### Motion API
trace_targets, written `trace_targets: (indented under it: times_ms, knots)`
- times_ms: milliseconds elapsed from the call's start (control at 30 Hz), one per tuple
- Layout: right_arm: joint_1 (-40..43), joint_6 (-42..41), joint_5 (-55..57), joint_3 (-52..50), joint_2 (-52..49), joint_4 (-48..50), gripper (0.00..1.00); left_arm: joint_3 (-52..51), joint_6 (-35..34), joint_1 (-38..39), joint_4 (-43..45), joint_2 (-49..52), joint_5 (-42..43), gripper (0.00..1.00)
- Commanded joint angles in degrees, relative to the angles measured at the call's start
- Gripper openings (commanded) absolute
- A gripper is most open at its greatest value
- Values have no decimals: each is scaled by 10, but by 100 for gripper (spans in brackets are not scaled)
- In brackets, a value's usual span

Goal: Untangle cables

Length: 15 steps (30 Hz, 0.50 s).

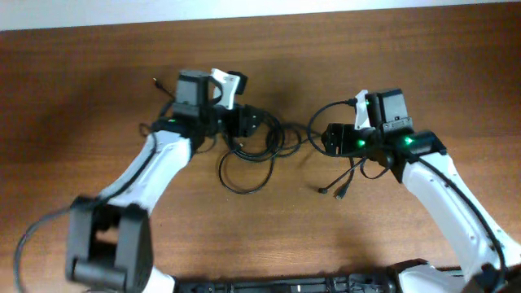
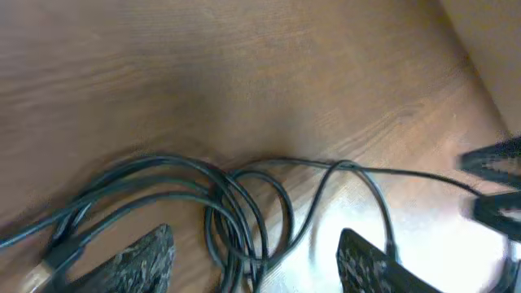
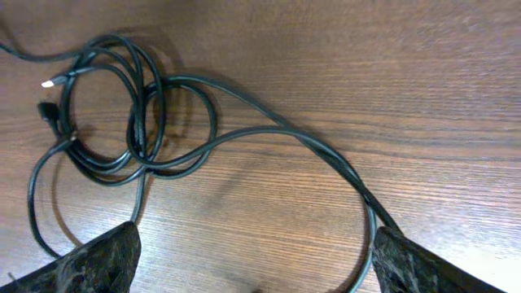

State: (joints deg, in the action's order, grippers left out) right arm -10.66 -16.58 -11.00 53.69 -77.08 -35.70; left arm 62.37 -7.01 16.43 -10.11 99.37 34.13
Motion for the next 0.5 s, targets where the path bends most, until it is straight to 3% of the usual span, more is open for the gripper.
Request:
trace_targets:
  times_ms: [0, 300, 467]
  knots:
    - [-2, -2, 30, 7, 44, -18, 90, 3, -14, 27, 45, 60, 4, 65]
    - [-2, -2, 33, 7, 90, -45, 90, 3, -44, 90, 83, 132, -122, 67]
    - [-2, -2, 33, 7, 90, -54, 90, 3, -90, 124, 83, 136, -235, 68]
